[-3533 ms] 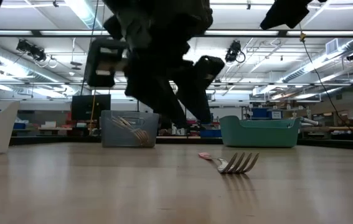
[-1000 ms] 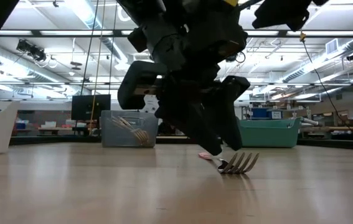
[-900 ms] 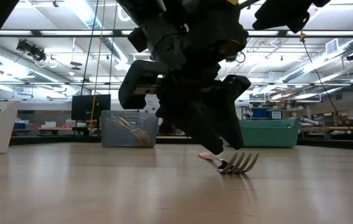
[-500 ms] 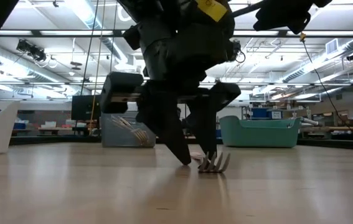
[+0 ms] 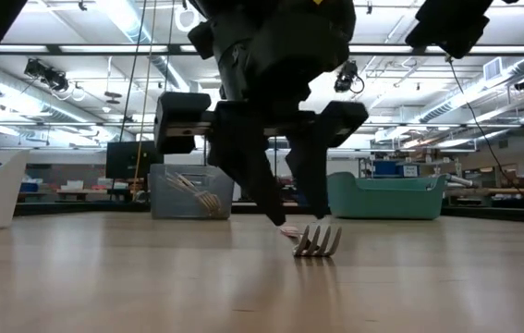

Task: Sort silverware by color (type)
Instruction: Put the orange fork into the white bin

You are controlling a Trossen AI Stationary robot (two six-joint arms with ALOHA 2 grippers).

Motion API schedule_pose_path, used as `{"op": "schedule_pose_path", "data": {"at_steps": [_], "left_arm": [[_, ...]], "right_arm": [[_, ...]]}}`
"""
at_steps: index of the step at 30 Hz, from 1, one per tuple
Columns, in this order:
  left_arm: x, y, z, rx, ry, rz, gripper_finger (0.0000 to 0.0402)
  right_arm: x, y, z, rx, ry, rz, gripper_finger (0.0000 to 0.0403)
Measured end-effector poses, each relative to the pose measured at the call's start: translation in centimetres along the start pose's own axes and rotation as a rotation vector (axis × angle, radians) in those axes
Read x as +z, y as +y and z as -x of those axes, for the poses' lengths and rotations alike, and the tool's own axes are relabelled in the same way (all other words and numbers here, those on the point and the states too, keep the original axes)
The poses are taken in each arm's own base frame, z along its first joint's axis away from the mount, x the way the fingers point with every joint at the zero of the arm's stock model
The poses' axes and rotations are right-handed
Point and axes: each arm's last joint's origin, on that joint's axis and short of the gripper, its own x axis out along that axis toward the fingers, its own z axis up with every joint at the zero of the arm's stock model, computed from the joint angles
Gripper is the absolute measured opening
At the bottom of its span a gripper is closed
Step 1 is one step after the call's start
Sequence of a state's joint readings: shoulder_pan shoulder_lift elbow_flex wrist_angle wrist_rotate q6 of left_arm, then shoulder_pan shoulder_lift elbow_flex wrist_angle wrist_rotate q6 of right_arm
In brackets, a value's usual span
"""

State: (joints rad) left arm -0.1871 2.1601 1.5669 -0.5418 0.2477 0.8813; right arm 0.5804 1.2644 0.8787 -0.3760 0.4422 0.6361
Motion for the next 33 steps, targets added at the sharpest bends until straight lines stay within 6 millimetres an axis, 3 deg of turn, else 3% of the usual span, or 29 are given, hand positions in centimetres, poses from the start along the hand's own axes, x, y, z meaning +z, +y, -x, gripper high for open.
{"op": "schedule_pose_path", "data": {"at_steps": [13, 23, 33], "left_arm": [[-0.7, -0.4, -0.3, -0.077, 0.016, -0.044, 0.0172], [-1.2, -0.8, -1.4, -0.120, 0.049, -0.042, 0.0103], [0.2, -0.3, 0.3, 0.009, 0.032, -0.050, 0.0076]], "right_arm": [[0.2, -0.1, 0.0, -0.059, -0.055, -0.001, 0.0144], [0.3, 0.0, 0.0, -0.043, -0.060, -0.009, 0.0144], [0.2, 0.1, 0.1, -0.037, -0.056, 0.002, 0.0144]]}}
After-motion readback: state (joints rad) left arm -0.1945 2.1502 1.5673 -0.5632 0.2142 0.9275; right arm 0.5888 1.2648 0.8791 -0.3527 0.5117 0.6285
